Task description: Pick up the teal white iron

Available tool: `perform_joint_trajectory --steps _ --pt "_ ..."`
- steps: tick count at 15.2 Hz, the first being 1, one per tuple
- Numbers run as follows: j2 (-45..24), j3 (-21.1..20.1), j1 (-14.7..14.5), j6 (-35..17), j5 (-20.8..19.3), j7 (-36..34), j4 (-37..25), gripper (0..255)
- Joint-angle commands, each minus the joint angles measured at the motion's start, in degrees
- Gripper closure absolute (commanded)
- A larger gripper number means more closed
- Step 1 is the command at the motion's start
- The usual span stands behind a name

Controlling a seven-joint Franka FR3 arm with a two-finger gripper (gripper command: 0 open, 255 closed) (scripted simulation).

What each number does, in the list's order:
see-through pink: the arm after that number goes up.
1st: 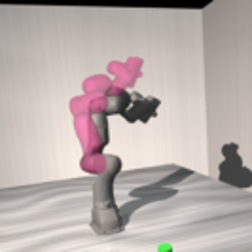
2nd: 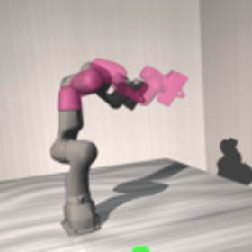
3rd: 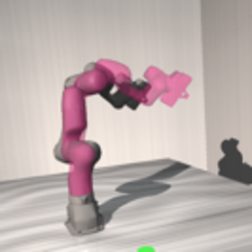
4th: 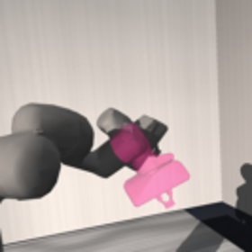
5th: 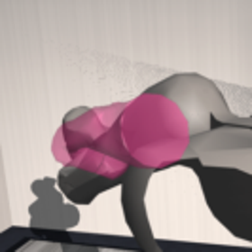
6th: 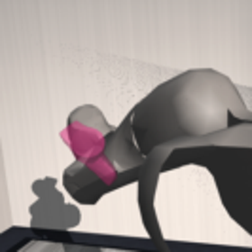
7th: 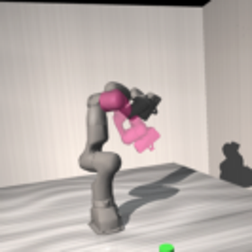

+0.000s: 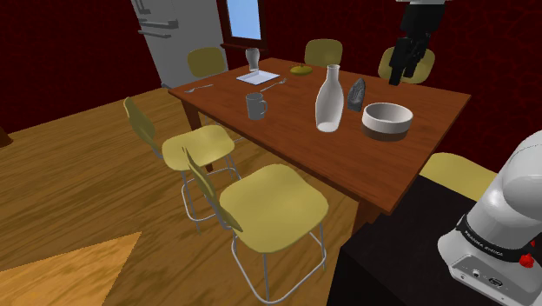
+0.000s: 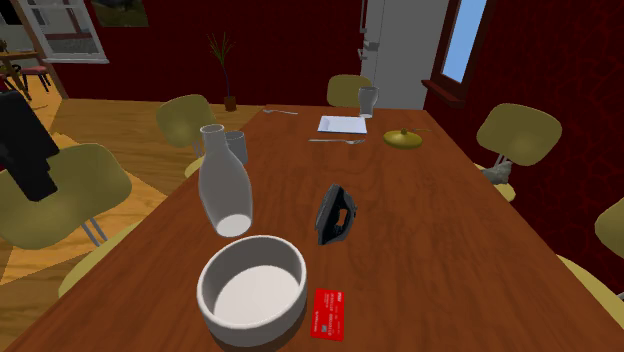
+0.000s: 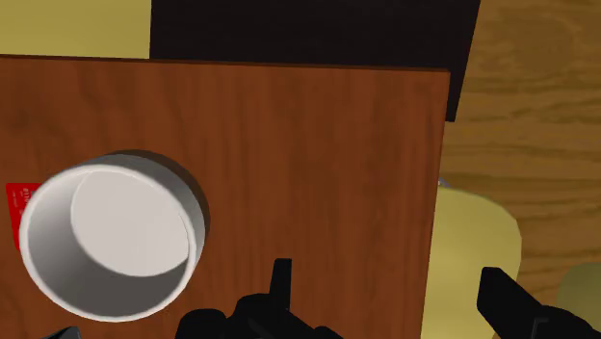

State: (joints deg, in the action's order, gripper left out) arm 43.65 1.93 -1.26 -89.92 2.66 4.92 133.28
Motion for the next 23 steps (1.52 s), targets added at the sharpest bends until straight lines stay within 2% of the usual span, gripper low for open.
perform_joint_trajectory --steps 1,7,13,18,23 --pt "0.0 0.0 0.0 0.0 0.0 0.0 0.0 0" --pt "-4.4 8.3 0.5 -8.4 -3.1 11.9 0.8 0" --pt "-12.3 16.7 -0.3 -16.3 -3.2 24.2 -2.0 0" --pt "-21.1 23.9 -2.3 -21.5 0.0 35.3 -7.1 0" --pt "-31.9 30.9 -4.6 -24.3 7.4 48.0 -14.8 0"
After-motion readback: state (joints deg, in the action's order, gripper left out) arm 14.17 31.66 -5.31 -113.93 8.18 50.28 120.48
